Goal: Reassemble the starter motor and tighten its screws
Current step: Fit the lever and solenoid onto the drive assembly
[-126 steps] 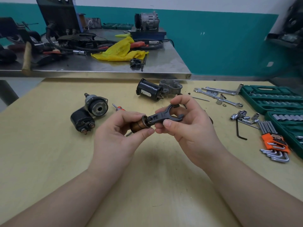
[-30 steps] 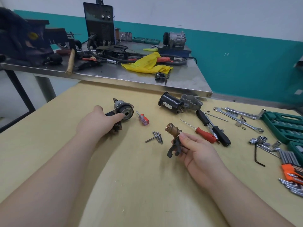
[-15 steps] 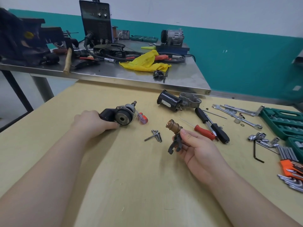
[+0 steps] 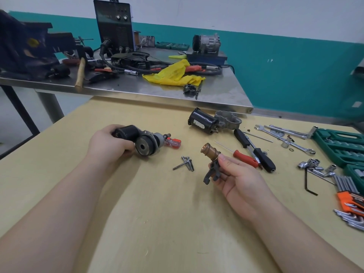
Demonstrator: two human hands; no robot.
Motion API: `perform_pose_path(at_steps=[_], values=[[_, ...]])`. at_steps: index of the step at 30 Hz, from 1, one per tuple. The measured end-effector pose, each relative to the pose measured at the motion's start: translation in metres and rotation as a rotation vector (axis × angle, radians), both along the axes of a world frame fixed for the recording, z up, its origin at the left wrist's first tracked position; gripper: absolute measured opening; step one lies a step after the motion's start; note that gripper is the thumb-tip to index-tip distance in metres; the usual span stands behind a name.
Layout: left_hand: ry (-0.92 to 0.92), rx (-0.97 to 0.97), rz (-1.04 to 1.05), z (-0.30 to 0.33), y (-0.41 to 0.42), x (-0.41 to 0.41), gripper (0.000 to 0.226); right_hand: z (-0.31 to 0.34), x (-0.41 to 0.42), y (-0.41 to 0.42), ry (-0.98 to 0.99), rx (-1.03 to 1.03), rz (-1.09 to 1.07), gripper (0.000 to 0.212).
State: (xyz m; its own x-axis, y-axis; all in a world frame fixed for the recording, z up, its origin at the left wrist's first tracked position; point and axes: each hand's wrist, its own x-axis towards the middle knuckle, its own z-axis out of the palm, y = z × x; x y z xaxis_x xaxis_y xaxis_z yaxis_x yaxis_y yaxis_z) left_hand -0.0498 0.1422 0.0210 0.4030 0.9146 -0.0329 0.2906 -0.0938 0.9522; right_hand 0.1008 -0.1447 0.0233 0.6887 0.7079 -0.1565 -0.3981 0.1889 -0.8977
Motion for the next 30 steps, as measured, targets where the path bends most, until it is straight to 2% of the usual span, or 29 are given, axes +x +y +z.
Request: perform_pose_path(at_steps=[3,5,7,11,14,19,23,26,28,30], values=[[-0.231,-0.269,-0.046,-0.006,0.006,0.002,0.054,0.000,0.000,0.001,0.003,0.000,-0.002,0.028],[-0.352,-0.434,-0.032,-0.009,0.016,0.004,0.038,0.000,-0.001,0.000,-0.001,0.003,0.007,0.022],[-0.429,-0.494,0.007,-0.011,0.022,0.006,0.025,-0.001,-0.001,0.000,-0.014,0.003,0.021,0.020],[-0.429,-0.398,0.055,-0.016,0.019,0.011,0.043,-0.003,0.001,-0.001,-0.026,0.003,0.034,0.021],[-0.487,-0.416,0.119,-0.018,0.016,0.015,0.051,-0.004,0.002,0.000,-0.036,-0.002,0.037,0.021],[-0.662,-0.463,0.143,-0.017,0.015,0.018,0.030,-0.005,0.003,0.000,-0.036,0.012,0.031,0.021],[-0.770,-0.362,0.041,-0.014,0.011,0.017,0.025,-0.006,0.003,0.000,-0.050,0.013,0.043,0.021],[-0.735,-0.282,-0.023,-0.013,0.008,0.014,0.029,-0.008,0.004,0.000,-0.062,0.009,0.052,0.024],[-0.669,-0.205,-0.026,-0.014,0.005,0.016,0.037,-0.008,0.004,-0.001,-0.070,0.012,0.058,0.030],[-0.630,-0.150,-0.027,-0.015,0.001,0.018,0.048,-0.007,0.004,0.000,-0.071,0.014,0.058,0.027]])
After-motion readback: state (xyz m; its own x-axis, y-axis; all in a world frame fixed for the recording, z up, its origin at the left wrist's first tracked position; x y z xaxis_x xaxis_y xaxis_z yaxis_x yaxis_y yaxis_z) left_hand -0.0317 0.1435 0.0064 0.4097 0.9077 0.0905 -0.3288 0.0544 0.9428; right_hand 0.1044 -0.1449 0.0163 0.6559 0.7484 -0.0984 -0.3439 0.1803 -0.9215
